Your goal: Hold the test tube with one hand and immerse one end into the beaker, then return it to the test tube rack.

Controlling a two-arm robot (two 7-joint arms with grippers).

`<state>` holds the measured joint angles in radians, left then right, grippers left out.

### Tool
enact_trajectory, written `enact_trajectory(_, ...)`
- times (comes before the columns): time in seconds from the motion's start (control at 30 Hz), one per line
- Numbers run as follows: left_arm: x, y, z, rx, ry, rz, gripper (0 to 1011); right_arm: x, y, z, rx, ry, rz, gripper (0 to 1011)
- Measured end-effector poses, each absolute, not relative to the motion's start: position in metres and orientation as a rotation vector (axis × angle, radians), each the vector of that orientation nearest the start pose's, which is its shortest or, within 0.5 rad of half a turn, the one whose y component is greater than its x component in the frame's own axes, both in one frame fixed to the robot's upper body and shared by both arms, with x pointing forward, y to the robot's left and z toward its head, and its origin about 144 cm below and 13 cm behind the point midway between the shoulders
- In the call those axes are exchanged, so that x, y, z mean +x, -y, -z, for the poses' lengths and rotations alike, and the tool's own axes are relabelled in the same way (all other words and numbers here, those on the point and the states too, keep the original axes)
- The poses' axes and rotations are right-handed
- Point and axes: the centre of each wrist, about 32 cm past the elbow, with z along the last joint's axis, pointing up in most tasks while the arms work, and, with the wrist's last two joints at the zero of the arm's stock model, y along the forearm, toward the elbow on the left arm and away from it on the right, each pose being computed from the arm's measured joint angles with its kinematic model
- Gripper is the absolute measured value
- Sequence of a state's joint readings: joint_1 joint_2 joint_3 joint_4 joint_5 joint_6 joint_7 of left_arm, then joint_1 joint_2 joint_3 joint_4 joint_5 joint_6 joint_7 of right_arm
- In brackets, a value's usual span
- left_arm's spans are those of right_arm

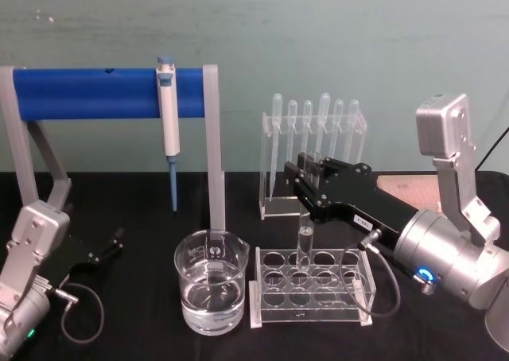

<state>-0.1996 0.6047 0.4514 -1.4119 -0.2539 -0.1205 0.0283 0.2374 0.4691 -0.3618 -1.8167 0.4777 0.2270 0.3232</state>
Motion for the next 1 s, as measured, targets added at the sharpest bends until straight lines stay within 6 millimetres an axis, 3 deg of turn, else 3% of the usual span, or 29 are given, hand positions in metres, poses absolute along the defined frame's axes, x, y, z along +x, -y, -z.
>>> enact_trajectory(0.5, 0.489, -0.310, -1.140, 0.304, 0.285, -1.248, 1000, 0.482, 0.223, -1.267, -0.005, 0.081, 0.810, 224)
enact_trajectory(1.0, 0.489, -0.310, -1.140, 0.304, 0.285, -1.248, 1000, 0.490, 0.191, -1.285, 0.023, 0.129, 0.757, 224)
